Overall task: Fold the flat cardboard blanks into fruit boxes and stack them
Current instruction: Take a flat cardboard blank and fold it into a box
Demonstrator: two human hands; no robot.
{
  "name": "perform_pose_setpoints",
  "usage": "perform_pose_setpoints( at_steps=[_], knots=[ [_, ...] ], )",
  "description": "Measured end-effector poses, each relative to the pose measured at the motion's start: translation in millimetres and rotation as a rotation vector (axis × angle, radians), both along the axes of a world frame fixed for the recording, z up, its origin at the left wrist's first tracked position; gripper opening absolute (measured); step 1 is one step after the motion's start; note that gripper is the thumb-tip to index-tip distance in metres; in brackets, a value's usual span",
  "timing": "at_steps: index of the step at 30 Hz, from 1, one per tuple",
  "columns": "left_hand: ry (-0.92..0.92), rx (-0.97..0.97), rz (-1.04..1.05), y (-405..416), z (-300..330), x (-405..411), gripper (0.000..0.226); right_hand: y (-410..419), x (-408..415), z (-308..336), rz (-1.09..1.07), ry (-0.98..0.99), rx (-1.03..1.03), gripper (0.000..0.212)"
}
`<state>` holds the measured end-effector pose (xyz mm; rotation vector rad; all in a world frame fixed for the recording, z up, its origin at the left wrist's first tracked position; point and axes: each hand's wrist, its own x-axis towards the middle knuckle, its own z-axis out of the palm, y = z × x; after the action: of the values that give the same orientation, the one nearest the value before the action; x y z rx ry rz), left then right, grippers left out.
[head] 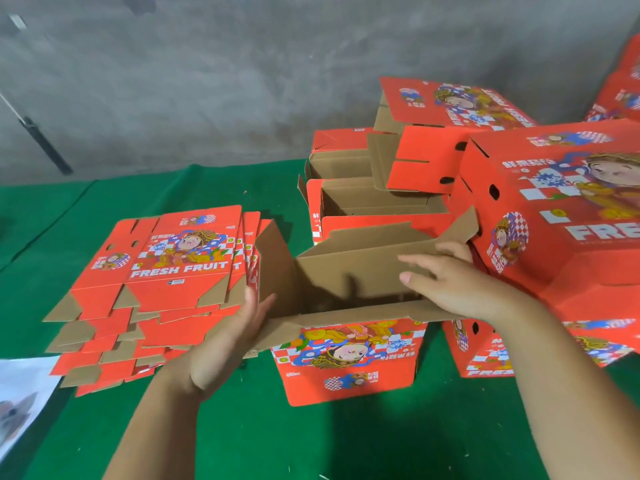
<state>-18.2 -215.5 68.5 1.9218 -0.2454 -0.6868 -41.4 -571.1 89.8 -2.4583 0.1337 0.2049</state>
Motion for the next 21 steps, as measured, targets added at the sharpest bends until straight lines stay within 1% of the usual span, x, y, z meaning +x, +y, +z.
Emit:
perform_pose_setpoints(
  at_steps=[1,2,3,4,5,6,8,10,11,12,13,16,17,18,20,21],
  knots=[
    [-0.06,-0.05,0.004,2.2,-2.5,-4.6,0.063,-4.2,-4.4,-2.6,-0.035,-0.035,0.068,0.04],
    [-0.112,-0.032,0.025,6.3,-10.0,-3.3,0.066,-7.5,-7.8,-5.8,-0.036,-0.081,0.096,0.035],
    [-0.075,-0.054,0.109,9.0,-15.2,1.1,0.071,-9.5,-11.6,-9.6,-0.018,-0.124,0.088,0.034],
    [0.038,-0.099,0.208,1.5,-15.0,7.8,0.084,-10.5,-15.3,-14.3,-0.004,-0.166,0.086,0.035],
    [0.11,-0.126,0.279,-5.1,-12.0,10.4,0.101,-11.9,-20.0,-19.4,-0.007,-0.196,0.108,0.036],
    [0.123,-0.141,0.298,-2.6,-12.7,10.0,0.111,-14.6,-25.5,-24.3,-0.015,-0.218,0.148,0.037],
    [0.106,-0.162,0.358,1.0,-18.5,13.0,0.115,-19.5,-37.6,-33.6,-0.017,-0.226,0.199,0.041],
    [0.01,-0.129,0.363,-6.2,-16.6,15.0,0.112,-21.3,-45.3,-42.7,0.018,-0.263,0.179,0.033],
    [0.028,-0.125,0.427,-8.6,-17.6,15.9,0.108,-19.2,-46.6,-46.0,0.008,-0.296,0.177,0.03],
    [0.048,-0.099,0.51,-10.2,-19.6,16.8,0.106,-15.6,-46.5,-49.2,-0.03,-0.331,0.163,0.03],
    [0.021,-0.047,0.553,-9.8,-22.5,14.2,0.106,-10.8,-45.2,-52.4,-0.075,-0.37,0.11,0.035],
    [-0.211,0.04,0.447,-16.4,-27.1,6.1,0.097,7.9,-39.5,-59.2,-0.194,-0.454,-0.054,0.083],
    [-0.278,0.07,0.441,-17.9,-28.2,4.2,0.09,13.0,-38.0,-59.0,-0.24,-0.46,-0.075,0.087],
    [-0.358,0.118,0.451,-21.9,-27.3,5.1,0.081,16.5,-37.0,-58.5,-0.297,-0.458,-0.073,0.082],
    [-0.478,0.307,0.469,-20.7,-26.8,4.1,0.065,24.3,-37.8,-54.9,-0.421,-0.466,-0.024,0.061],
    [-0.519,0.408,0.455,-19.3,-25.7,3.1,0.06,28.5,-39.2,-53.1,-0.449,-0.457,-0.003,0.059]
  ],
)
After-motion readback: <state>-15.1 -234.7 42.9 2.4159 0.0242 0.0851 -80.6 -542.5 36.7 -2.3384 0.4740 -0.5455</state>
